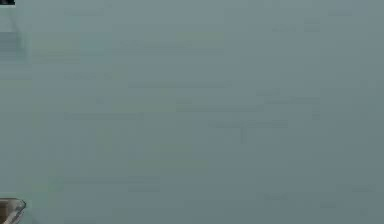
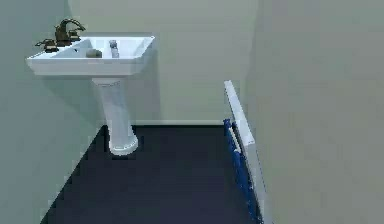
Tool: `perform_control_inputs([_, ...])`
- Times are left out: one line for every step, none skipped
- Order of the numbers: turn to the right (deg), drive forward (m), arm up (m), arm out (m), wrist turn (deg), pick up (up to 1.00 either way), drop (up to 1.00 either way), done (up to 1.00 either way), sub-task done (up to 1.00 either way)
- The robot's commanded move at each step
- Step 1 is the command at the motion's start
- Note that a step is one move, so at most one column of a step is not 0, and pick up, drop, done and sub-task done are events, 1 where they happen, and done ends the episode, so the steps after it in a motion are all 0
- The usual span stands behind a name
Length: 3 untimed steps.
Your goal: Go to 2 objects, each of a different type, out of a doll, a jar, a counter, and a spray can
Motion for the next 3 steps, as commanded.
perform_control_inputs([-45.0,0.00,0.00,0.00,0.0,0.00,0.00,0.00,0.00])
perform_control_inputs([-45.0,0.00,0.00,0.00,0.0,0.00,0.00,0.00,0.00])
perform_control_inputs([-45.0,0.00,0.00,0.00,0.0,0.00,0.00,0.00,0.00])
